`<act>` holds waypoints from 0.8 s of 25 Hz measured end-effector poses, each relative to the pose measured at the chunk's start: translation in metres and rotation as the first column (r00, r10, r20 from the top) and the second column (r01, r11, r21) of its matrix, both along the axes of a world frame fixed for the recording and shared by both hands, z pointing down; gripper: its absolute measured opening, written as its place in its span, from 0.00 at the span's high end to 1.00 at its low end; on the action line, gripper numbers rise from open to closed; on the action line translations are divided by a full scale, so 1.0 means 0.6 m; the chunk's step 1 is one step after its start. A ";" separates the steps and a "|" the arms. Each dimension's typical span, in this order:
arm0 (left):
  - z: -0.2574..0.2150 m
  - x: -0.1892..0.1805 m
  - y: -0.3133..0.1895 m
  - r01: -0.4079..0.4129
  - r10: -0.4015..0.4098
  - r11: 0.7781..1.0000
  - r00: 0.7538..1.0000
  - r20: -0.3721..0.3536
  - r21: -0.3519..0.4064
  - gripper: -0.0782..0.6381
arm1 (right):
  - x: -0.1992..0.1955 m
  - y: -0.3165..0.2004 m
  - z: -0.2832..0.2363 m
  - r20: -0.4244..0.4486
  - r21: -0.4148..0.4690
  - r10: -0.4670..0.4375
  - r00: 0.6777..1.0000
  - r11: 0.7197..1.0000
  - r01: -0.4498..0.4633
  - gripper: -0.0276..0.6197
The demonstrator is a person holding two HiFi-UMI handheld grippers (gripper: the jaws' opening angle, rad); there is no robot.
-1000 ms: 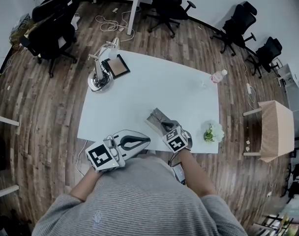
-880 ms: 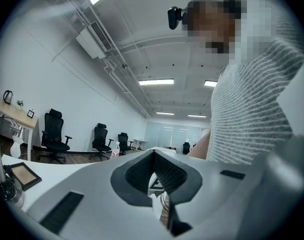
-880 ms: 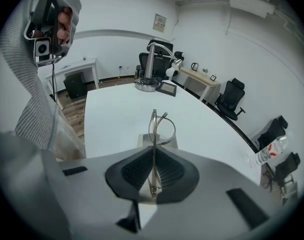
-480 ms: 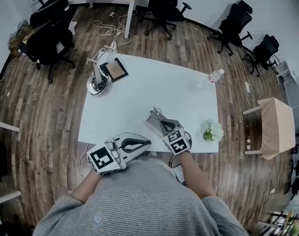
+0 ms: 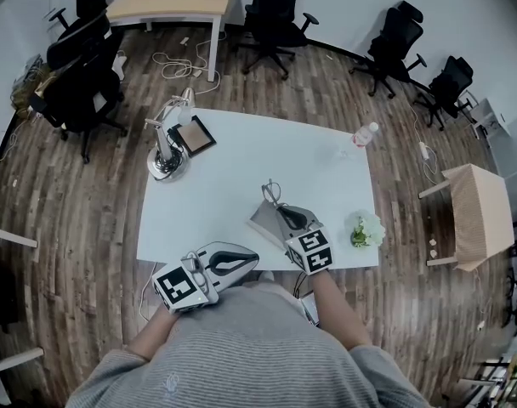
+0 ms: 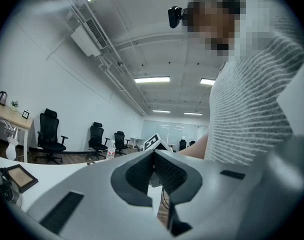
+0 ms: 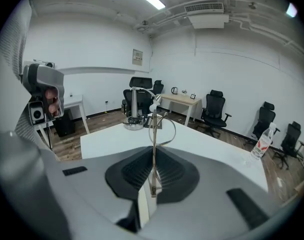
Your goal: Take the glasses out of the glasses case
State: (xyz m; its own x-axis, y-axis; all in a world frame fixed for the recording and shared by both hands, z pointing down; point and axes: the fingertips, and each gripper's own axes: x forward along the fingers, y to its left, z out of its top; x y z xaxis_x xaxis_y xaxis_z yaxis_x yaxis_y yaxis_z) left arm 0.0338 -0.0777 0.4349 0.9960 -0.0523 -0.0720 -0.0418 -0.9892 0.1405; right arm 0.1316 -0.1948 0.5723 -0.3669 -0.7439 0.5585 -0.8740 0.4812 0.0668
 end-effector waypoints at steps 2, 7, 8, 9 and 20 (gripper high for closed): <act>-0.001 0.001 0.001 -0.001 0.001 1.000 1.000 0.000 0.006 0.88 | -0.003 0.001 -0.015 0.020 0.024 0.005 1.000 1.000 -0.006 0.92; 0.002 0.004 0.003 -0.002 0.002 1.000 1.000 0.004 -0.011 0.88 | -0.011 0.009 -0.053 0.084 0.082 0.012 0.996 0.996 -0.019 0.92; 0.002 0.005 0.004 -0.002 0.002 1.000 1.000 0.005 -0.016 0.87 | -0.012 0.012 -0.060 0.101 0.094 0.011 0.995 0.995 -0.021 0.92; 0.003 0.007 0.004 -0.002 0.002 1.000 1.000 0.004 -0.017 0.87 | -0.013 0.015 -0.068 0.118 0.105 0.009 0.993 0.994 -0.022 0.92; 0.018 0.004 -0.005 0.015 -0.013 0.999 0.999 0.049 -0.035 0.88 | -0.041 0.025 -0.148 0.251 0.229 -0.039 0.967 0.973 -0.021 0.92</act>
